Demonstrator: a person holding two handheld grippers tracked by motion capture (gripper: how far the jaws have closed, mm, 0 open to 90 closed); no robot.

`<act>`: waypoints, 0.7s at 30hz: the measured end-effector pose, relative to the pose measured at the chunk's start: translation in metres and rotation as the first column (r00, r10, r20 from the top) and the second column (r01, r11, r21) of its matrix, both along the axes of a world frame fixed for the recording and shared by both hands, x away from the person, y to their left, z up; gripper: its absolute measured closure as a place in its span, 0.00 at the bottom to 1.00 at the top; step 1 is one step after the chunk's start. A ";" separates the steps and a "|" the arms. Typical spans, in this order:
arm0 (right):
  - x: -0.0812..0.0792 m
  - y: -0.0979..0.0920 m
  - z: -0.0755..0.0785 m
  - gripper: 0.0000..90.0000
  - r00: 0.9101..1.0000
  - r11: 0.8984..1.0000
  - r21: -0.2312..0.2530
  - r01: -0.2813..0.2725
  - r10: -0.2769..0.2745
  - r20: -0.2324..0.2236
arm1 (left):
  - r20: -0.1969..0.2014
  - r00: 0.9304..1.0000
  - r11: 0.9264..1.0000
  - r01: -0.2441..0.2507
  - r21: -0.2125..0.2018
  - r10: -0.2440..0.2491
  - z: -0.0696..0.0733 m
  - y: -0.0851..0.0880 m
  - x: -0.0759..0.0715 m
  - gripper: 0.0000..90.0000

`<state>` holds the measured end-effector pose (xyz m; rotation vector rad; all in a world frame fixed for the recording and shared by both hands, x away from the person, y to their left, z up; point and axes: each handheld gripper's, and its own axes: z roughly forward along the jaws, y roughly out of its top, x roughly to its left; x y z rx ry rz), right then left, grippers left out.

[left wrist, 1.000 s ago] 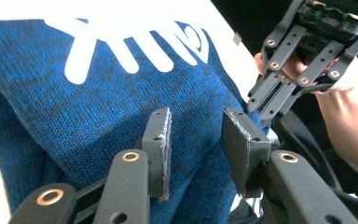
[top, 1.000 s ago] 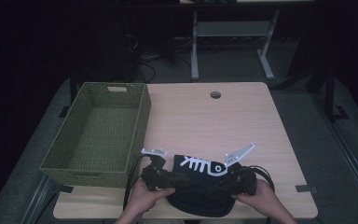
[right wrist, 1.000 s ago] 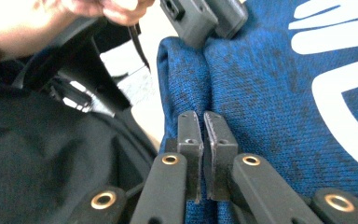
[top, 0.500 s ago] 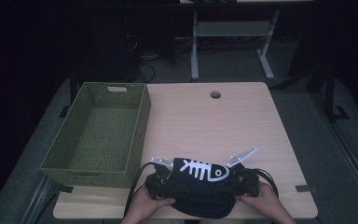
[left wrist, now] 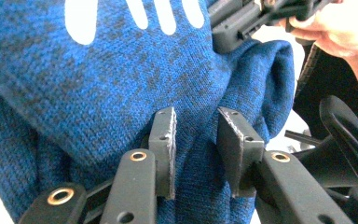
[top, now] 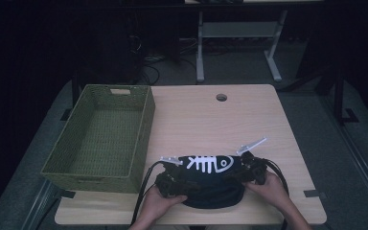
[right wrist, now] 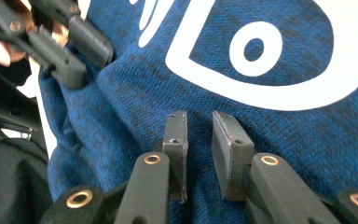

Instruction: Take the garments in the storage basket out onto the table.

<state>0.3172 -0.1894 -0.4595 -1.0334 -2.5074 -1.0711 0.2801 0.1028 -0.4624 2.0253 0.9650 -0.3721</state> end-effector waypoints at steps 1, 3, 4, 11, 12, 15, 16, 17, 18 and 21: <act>0.003 -0.001 0.001 0.83 1.000 1.000 0.005 0.006 -0.005 -0.014 | 0.003 1.000 1.000 -0.002 0.000 0.002 0.000 -0.001 0.000 0.75; 0.004 -0.004 0.002 0.85 0.999 0.999 0.041 0.014 -0.013 -0.033 | 0.007 1.000 1.000 0.000 0.003 -0.001 0.000 -0.001 0.000 0.75; 0.002 -0.005 0.004 0.86 0.999 0.998 0.059 0.003 -0.001 -0.041 | 0.007 1.000 1.000 -0.001 0.000 0.001 0.000 0.000 0.000 0.75; -0.020 0.002 0.016 0.90 0.995 0.987 0.137 -0.083 0.089 -0.042 | 0.028 1.000 0.999 -0.013 -0.034 0.014 0.010 0.002 -0.002 0.73; -0.022 0.004 0.016 0.90 0.995 0.987 0.135 -0.088 0.094 -0.041 | 0.036 0.999 0.999 -0.015 -0.046 0.016 0.014 0.002 -0.003 0.73; -0.027 0.008 0.012 0.90 0.993 0.987 0.119 -0.105 0.111 -0.047 | 0.056 0.998 0.998 -0.011 -0.067 0.014 0.019 0.000 -0.007 0.76; -0.028 0.009 0.009 0.91 0.992 0.988 0.110 -0.108 0.115 -0.052 | 0.060 0.998 0.998 -0.006 -0.060 0.010 0.018 -0.002 -0.008 0.78; -0.029 0.010 0.006 0.91 0.991 0.989 0.093 -0.113 0.118 -0.057 | 0.059 0.998 0.999 -0.002 -0.043 0.004 0.017 -0.003 -0.008 0.79; -0.029 0.011 0.004 0.92 0.991 0.990 0.082 -0.116 0.120 -0.058 | 0.060 0.998 1.000 -0.003 -0.016 0.004 0.014 -0.004 -0.008 0.83; -0.030 0.013 -0.001 0.93 0.990 0.990 0.075 -0.117 0.122 -0.072 | 0.035 0.999 1.000 -0.017 0.005 0.017 0.006 -0.004 -0.007 0.89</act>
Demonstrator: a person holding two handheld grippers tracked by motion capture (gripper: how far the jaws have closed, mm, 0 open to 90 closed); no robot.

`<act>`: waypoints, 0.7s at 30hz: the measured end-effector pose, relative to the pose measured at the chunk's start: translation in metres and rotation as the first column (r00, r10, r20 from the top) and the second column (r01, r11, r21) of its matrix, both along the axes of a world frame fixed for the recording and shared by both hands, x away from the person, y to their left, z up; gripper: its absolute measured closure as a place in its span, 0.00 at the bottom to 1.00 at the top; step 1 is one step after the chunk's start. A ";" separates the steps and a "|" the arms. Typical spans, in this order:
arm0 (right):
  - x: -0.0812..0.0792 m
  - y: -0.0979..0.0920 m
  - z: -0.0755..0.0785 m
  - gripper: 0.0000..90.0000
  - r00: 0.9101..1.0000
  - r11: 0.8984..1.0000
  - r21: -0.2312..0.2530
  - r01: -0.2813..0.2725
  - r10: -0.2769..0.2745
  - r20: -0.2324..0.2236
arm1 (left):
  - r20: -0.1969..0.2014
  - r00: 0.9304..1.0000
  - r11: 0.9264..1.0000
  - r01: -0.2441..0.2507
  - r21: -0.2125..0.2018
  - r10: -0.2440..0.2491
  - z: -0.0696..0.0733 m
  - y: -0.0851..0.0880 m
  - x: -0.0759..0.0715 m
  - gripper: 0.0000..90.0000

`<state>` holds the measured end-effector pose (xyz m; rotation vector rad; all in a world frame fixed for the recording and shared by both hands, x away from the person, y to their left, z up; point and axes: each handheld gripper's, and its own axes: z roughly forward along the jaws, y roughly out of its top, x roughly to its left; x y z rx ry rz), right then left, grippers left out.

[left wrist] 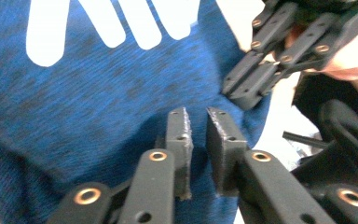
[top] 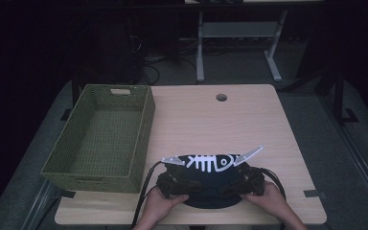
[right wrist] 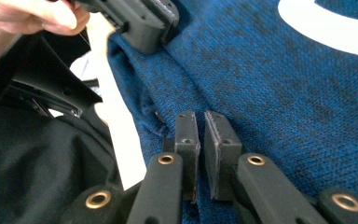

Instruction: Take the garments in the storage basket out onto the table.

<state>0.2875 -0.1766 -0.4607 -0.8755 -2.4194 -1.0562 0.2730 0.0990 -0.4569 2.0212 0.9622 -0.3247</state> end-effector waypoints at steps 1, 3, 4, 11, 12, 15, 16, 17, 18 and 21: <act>0.001 0.001 -0.001 0.93 1.000 1.000 0.002 0.001 -0.001 -0.009 | -0.008 1.000 1.000 -0.007 -0.004 0.007 -0.004 0.001 0.000 0.90; 0.003 0.002 0.004 0.92 1.000 1.000 0.014 0.006 -0.006 -0.002 | -0.007 1.000 1.000 -0.009 -0.010 0.009 -0.007 0.002 -0.001 0.90; 0.004 0.003 0.007 0.92 1.000 1.000 0.017 0.015 -0.015 0.007 | -0.005 1.000 1.000 -0.009 -0.012 0.009 -0.007 0.002 -0.001 0.89; 0.034 0.020 0.029 0.92 0.994 0.995 0.051 0.091 -0.094 0.051 | 0.012 1.000 1.000 -0.003 0.001 0.003 -0.007 0.001 -0.002 0.87; 0.039 0.022 0.030 0.92 0.992 0.993 0.048 0.107 -0.109 0.056 | 0.012 1.000 1.000 -0.001 0.003 0.001 -0.008 0.001 -0.002 0.87; 0.053 0.026 0.026 0.93 0.987 0.987 0.049 0.151 -0.153 0.045 | 0.021 1.000 1.000 0.003 0.012 -0.003 -0.008 0.001 -0.003 0.87; 0.056 0.027 0.024 0.94 0.986 0.987 0.034 0.160 -0.161 0.039 | 0.022 1.000 1.000 0.004 0.013 -0.004 -0.008 0.001 -0.003 0.87; 0.056 0.027 0.024 0.94 0.986 0.987 0.034 0.160 -0.161 0.039 | 0.022 1.000 1.000 0.004 0.013 -0.004 -0.008 0.001 -0.003 0.87; 0.060 0.031 0.017 0.94 0.985 0.986 0.007 0.167 -0.167 0.033 | 0.020 1.000 1.000 0.004 0.012 -0.004 -0.009 0.002 -0.003 0.87; 0.061 0.033 0.014 0.94 0.986 0.986 -0.007 0.166 -0.166 0.028 | 0.020 1.000 1.000 0.003 0.010 -0.004 -0.009 0.002 -0.003 0.87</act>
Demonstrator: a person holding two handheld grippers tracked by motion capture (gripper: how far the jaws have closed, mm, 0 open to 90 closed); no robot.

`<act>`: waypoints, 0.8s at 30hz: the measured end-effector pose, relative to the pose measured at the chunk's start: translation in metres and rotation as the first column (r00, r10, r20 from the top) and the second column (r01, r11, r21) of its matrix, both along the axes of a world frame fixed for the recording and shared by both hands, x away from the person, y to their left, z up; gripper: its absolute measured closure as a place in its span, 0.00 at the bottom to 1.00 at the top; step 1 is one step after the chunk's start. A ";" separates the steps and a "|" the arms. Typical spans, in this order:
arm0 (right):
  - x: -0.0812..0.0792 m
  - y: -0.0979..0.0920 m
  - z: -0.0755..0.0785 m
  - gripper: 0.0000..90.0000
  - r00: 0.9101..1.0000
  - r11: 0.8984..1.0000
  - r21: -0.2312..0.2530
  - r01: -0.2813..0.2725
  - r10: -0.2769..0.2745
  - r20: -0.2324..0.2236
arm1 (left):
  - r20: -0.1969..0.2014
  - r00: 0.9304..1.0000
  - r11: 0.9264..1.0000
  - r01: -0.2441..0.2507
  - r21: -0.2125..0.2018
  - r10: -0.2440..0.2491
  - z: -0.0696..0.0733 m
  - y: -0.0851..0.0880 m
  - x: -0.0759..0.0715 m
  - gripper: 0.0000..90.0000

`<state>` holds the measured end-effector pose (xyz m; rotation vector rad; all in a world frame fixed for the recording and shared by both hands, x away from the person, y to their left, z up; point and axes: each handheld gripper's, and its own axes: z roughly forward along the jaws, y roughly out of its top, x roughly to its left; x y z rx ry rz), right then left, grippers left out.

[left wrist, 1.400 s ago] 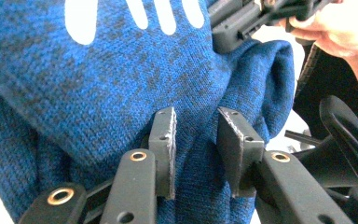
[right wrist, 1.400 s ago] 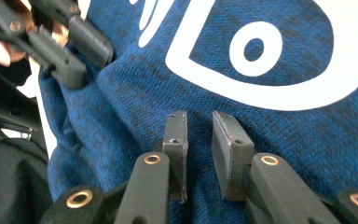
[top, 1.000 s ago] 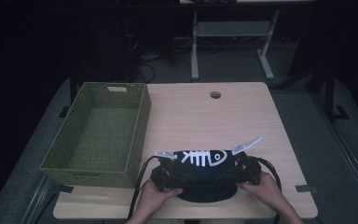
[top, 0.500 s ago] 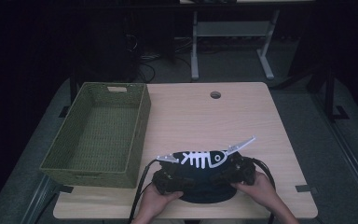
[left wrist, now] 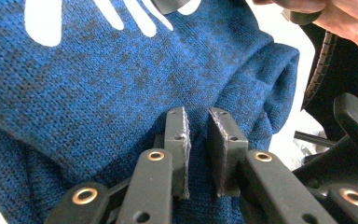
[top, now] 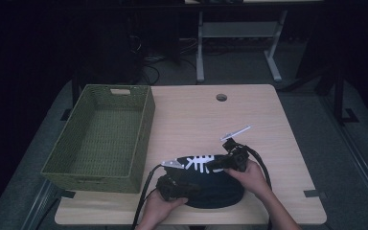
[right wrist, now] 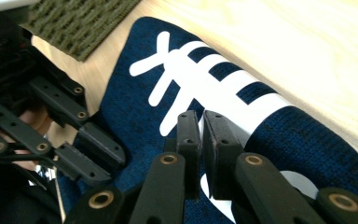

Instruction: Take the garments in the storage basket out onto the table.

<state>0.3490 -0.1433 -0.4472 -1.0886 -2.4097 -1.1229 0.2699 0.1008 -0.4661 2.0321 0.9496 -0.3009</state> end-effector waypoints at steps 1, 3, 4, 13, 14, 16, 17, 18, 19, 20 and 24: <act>0.000 0.001 -0.001 0.95 1.000 1.000 -0.008 0.003 -0.003 -0.002 | 0.000 1.000 1.000 -0.001 0.000 0.001 0.000 0.000 0.000 0.87; 0.001 0.001 -0.003 0.97 1.000 1.000 -0.015 0.002 -0.003 -0.005 | 0.002 1.000 1.000 0.000 0.001 0.000 0.000 0.000 0.000 0.87; 0.001 0.001 -0.004 0.98 1.000 1.000 -0.023 0.003 -0.003 0.006 | 0.001 1.000 1.000 0.000 0.002 0.000 0.000 0.000 0.000 0.87; 0.001 -0.004 0.002 0.94 1.000 0.999 0.035 0.023 -0.023 0.013 | 0.004 1.000 1.000 0.004 0.005 -0.004 0.000 0.000 -0.001 0.86; 0.002 -0.007 0.004 0.93 0.999 0.998 0.048 0.041 -0.042 0.017 | 0.004 1.000 1.000 0.005 0.005 -0.005 0.000 0.000 0.000 0.86; 0.007 -0.013 0.006 0.93 0.997 0.996 0.060 0.074 -0.075 0.014 | 0.003 1.000 1.000 0.004 0.003 -0.004 0.000 0.000 0.000 0.86; 0.009 -0.015 0.006 0.93 0.996 0.994 0.062 0.091 -0.092 0.014 | 0.001 1.000 1.000 0.002 0.000 -0.002 0.000 0.000 0.000 0.86; 0.012 -0.016 0.006 0.93 0.995 0.993 0.061 0.101 -0.102 0.013 | 0.000 1.000 1.000 0.001 -0.001 -0.001 0.000 0.000 0.000 0.86; 0.014 -0.016 0.005 0.94 0.994 0.993 0.041 0.110 -0.110 0.006 | -0.001 1.000 1.000 0.001 -0.002 -0.001 0.000 0.000 0.000 0.86; 0.016 -0.016 0.004 0.94 0.994 0.994 0.029 0.108 -0.108 0.008 | -0.001 1.000 1.000 0.001 -0.002 -0.001 0.000 0.000 0.000 0.86; 0.019 -0.015 -0.003 0.96 0.993 0.993 0.009 0.117 -0.117 -0.005 | 0.000 1.000 1.000 0.002 -0.001 -0.002 0.000 0.000 0.000 0.86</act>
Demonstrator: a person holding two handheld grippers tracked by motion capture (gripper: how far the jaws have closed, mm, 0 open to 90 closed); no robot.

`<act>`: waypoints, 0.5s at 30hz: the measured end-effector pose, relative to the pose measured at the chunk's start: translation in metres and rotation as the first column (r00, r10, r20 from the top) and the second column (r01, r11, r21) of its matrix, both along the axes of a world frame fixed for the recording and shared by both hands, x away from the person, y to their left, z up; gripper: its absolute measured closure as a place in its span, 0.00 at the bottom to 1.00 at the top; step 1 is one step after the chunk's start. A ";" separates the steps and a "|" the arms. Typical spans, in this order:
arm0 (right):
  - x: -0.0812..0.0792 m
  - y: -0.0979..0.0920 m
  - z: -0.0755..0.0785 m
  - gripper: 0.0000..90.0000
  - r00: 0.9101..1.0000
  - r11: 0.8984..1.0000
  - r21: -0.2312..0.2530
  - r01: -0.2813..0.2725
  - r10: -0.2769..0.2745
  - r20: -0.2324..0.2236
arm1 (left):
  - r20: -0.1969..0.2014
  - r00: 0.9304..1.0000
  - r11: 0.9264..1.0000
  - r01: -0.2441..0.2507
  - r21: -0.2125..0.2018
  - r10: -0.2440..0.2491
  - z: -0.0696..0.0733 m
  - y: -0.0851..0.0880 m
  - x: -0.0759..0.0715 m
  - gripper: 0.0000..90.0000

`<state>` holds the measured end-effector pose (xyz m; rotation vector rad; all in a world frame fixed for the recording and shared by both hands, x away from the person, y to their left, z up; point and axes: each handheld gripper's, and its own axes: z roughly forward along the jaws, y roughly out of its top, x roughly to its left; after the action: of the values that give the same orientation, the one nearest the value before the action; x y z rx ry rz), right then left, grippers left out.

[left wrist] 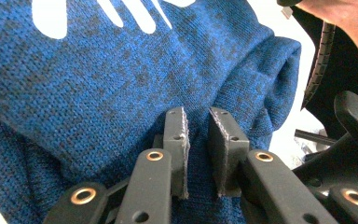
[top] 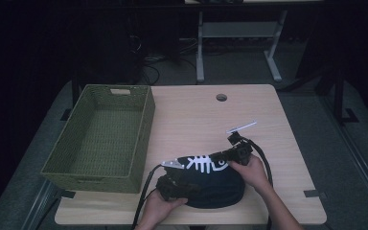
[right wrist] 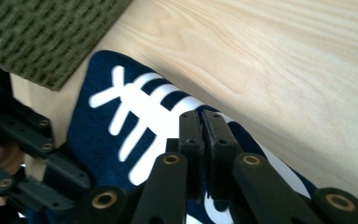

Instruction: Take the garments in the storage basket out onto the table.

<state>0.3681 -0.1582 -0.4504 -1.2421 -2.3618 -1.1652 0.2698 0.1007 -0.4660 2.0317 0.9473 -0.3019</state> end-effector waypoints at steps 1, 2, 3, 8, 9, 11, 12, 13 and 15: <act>0.001 0.000 -0.002 0.97 1.000 1.000 -0.014 0.001 -0.001 -0.003 | 0.001 1.000 1.000 -0.001 0.001 0.001 0.000 0.000 0.000 0.86; 0.001 0.000 -0.005 0.97 1.000 1.000 -0.010 0.006 -0.006 -0.014 | 0.001 1.000 1.000 -0.001 0.001 0.001 0.000 0.001 0.000 0.86; 0.002 -0.001 -0.006 0.97 1.000 1.000 -0.006 0.008 -0.008 -0.019 | 0.000 1.000 1.000 -0.001 -0.001 0.001 0.000 0.001 0.000 0.86; -0.003 -0.007 0.003 0.93 1.000 1.000 0.023 0.013 -0.013 -0.001 | -0.001 1.000 1.000 0.000 0.001 0.000 0.000 0.001 -0.001 0.85; -0.004 -0.009 0.005 0.93 1.000 1.000 0.020 0.013 -0.013 0.010 | -0.001 1.000 1.000 0.001 0.002 -0.001 0.000 0.001 -0.001 0.85; -0.006 -0.017 0.007 0.93 1.000 1.000 0.012 0.024 -0.024 0.011 | -0.002 1.000 1.000 0.000 0.004 0.000 0.000 0.000 -0.001 0.85; -0.006 -0.020 0.007 0.93 1.000 0.999 0.012 0.030 -0.030 0.010 | -0.001 1.000 1.000 0.000 0.003 0.000 0.000 0.000 -0.001 0.85; -0.006 -0.025 0.005 0.93 0.999 0.999 0.014 0.040 -0.040 0.008 | 0.000 1.000 1.000 0.000 0.004 0.000 0.000 0.000 -0.001 0.85; -0.005 -0.033 0.001 0.94 0.998 0.998 0.022 0.059 -0.059 -0.009 | -0.001 1.000 1.000 0.000 0.005 0.000 0.000 0.000 -0.001 0.85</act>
<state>0.3633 -0.1907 -0.4496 -1.3155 -2.3150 -1.1984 0.2690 0.1010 -0.4660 2.0364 0.9489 -0.3005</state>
